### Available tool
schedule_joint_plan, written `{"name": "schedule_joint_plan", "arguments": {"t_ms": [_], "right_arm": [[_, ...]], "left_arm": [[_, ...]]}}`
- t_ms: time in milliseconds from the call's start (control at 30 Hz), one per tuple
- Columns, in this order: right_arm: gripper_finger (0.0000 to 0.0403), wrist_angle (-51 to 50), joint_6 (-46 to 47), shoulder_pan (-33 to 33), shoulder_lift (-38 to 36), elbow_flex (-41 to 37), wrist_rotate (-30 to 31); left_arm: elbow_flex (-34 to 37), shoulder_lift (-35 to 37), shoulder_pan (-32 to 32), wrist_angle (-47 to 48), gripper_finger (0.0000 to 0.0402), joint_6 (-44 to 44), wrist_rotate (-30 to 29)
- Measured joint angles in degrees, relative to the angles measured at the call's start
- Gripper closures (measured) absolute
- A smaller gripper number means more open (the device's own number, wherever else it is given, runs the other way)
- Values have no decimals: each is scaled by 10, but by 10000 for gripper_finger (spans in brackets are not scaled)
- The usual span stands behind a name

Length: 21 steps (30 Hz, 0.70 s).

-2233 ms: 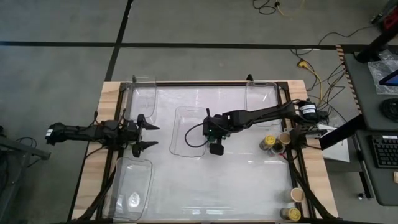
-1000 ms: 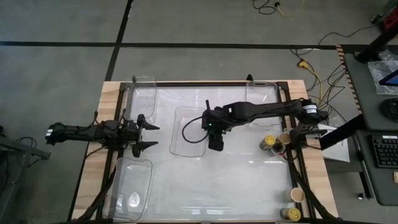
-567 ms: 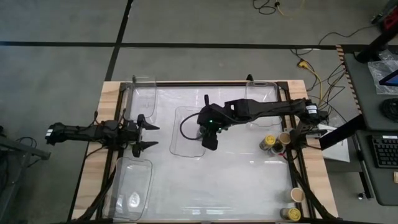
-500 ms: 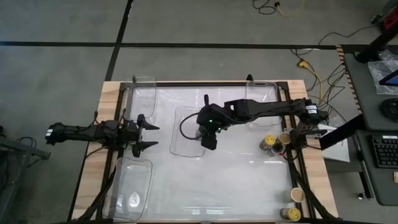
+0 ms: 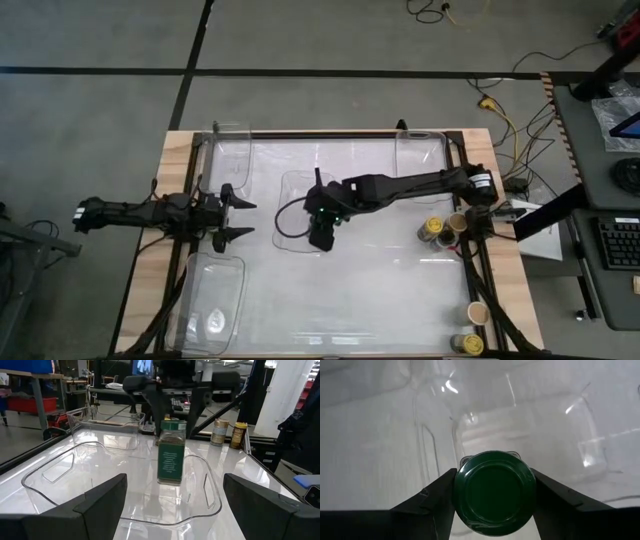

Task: Sort spices by type
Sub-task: Put the right green seasoning bottle into the center transparent bin

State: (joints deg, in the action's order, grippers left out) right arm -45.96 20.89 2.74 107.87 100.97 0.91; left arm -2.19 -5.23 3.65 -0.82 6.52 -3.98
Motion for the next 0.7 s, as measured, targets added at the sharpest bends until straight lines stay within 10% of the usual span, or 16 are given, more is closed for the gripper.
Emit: {"name": "schedule_joint_plan", "arguments": {"t_ms": [700], "right_arm": [[199, 19, -1, 18, 40, -1, -13]], "left_arm": [[0, -2, 0, 0, 86, 0, 0]]}}
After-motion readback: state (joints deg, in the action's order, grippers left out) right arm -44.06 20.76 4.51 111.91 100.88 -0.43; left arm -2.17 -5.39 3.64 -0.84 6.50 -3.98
